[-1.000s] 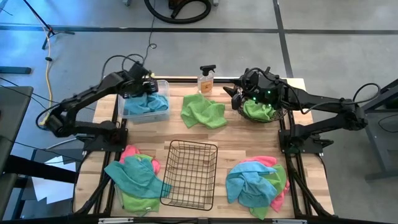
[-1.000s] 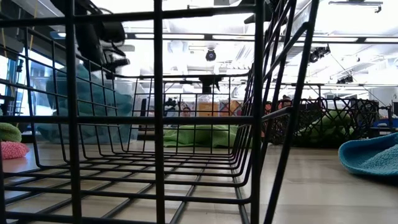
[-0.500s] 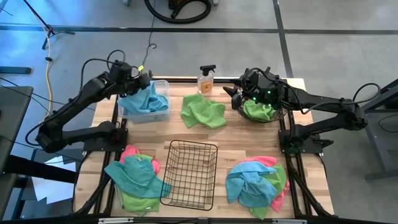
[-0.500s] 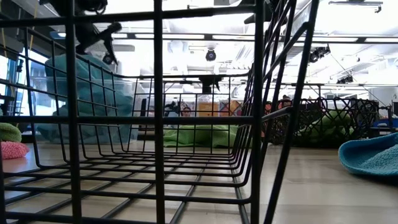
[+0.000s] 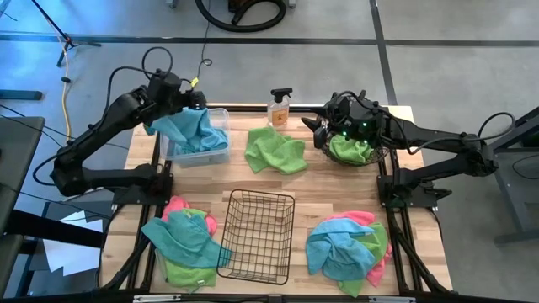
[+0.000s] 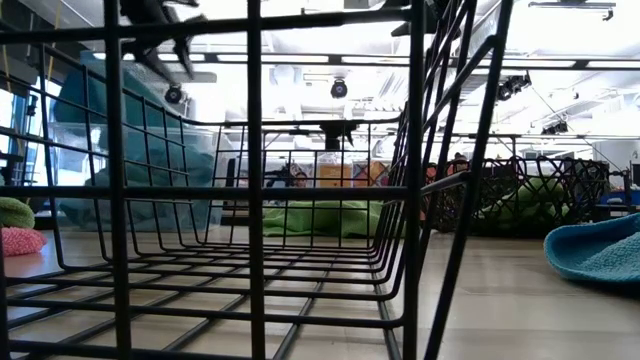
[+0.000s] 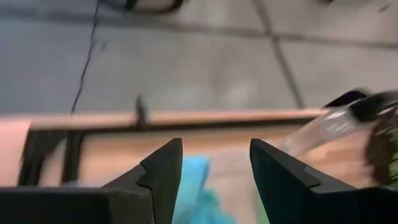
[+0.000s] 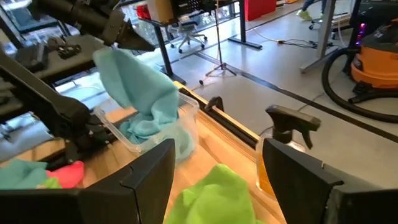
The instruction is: Sort microfiber towel by color & place in baskets
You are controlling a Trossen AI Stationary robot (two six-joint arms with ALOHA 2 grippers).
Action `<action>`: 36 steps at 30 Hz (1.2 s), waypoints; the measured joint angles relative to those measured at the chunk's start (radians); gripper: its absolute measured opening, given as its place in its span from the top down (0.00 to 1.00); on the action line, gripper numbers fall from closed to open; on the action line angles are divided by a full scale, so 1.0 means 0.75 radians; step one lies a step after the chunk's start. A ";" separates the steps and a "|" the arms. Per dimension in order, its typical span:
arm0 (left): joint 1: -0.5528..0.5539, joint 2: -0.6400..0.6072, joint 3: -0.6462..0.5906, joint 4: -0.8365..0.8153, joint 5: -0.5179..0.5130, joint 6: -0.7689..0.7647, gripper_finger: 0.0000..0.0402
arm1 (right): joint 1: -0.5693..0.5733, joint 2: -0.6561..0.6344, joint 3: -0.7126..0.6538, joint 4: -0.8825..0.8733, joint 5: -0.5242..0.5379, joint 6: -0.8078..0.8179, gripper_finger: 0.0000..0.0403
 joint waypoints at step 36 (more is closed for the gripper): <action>-0.009 0.278 0.056 -0.752 -0.071 0.235 0.70 | 0.000 0.001 0.000 0.057 -0.055 0.050 0.40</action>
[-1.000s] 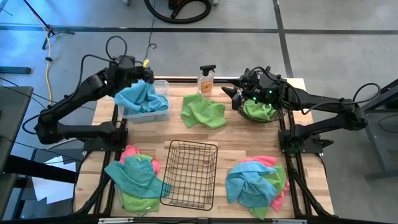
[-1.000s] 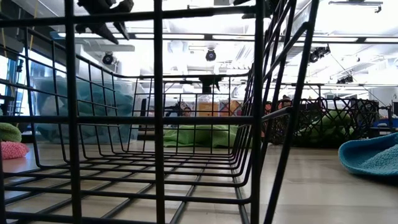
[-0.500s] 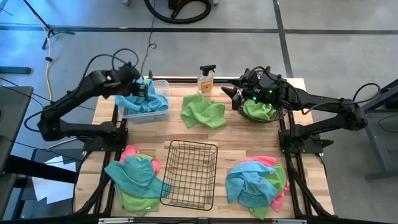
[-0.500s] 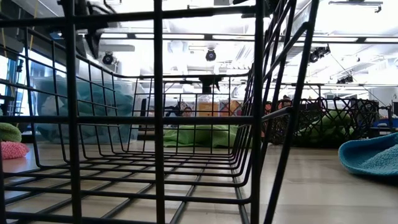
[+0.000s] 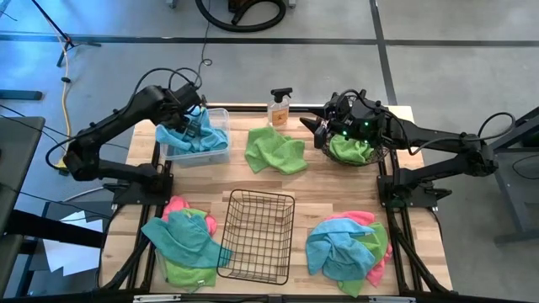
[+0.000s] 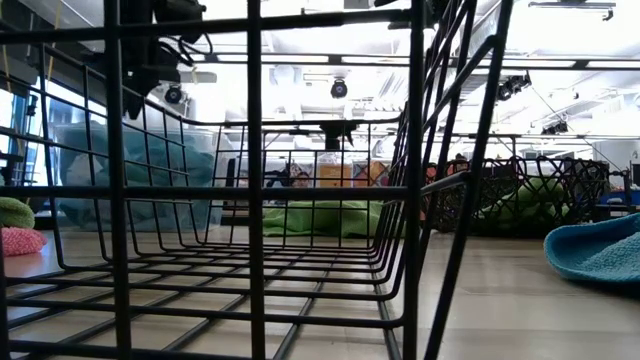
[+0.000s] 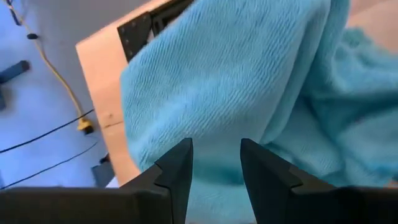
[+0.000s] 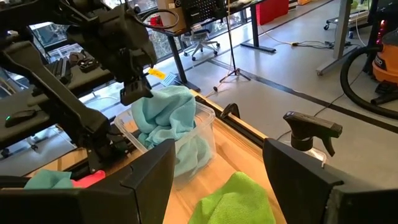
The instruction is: Sort microfiber towel by color & place in baskets
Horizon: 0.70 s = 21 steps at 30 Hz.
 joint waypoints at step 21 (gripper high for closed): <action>0.087 0.217 0.000 -0.042 -0.137 0.279 0.70 | 0.000 0.001 0.000 -0.005 -0.045 0.004 0.40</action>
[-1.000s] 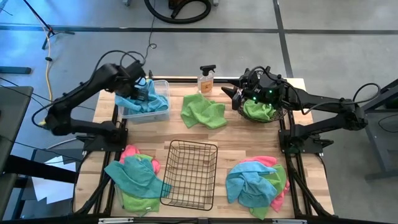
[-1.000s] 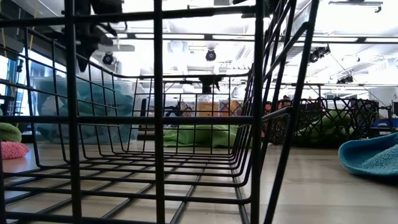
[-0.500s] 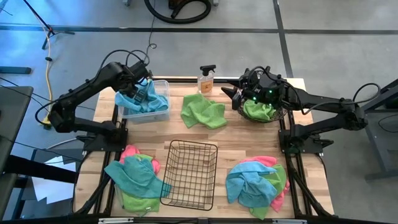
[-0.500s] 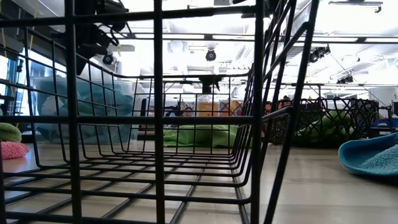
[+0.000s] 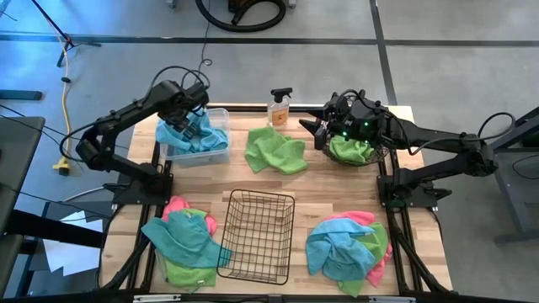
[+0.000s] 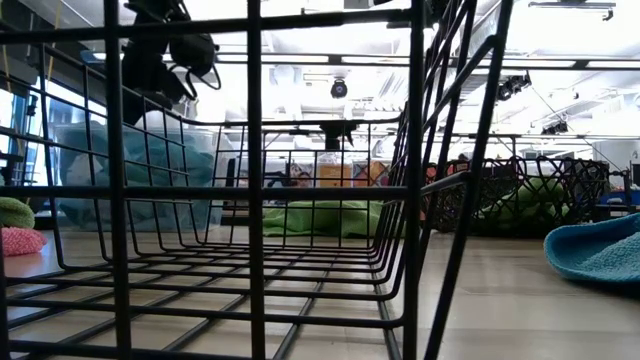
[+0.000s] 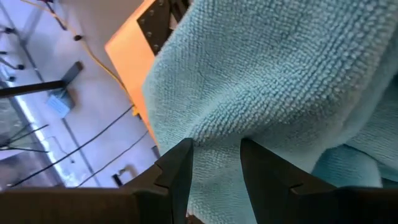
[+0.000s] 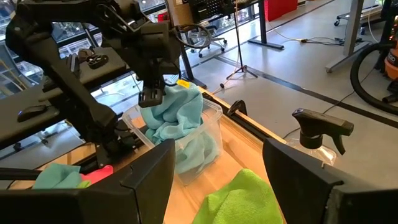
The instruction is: Sort microfiber towel by color & place in baskets
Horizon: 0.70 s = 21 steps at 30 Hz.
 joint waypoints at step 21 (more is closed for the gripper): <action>0.039 0.045 0.000 0.003 -0.070 0.105 0.70 | 0.001 0.000 0.000 -0.006 -0.010 0.001 0.40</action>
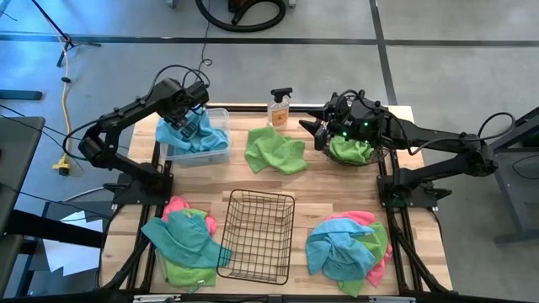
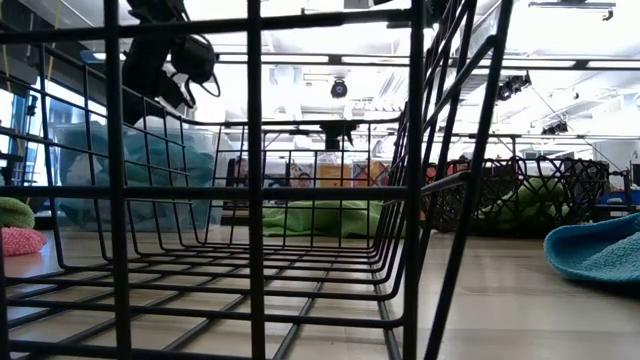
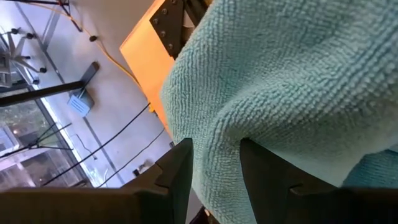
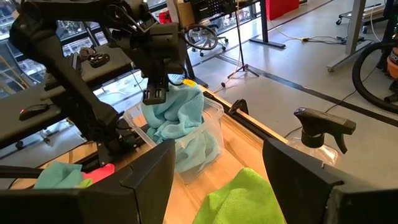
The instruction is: Sort microfiber towel by color & place in baskets
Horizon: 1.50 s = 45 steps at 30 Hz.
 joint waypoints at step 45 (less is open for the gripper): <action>-0.334 -0.252 0.124 0.019 0.339 -0.423 1.00 | 0.000 0.000 0.000 -0.053 -0.049 0.021 0.40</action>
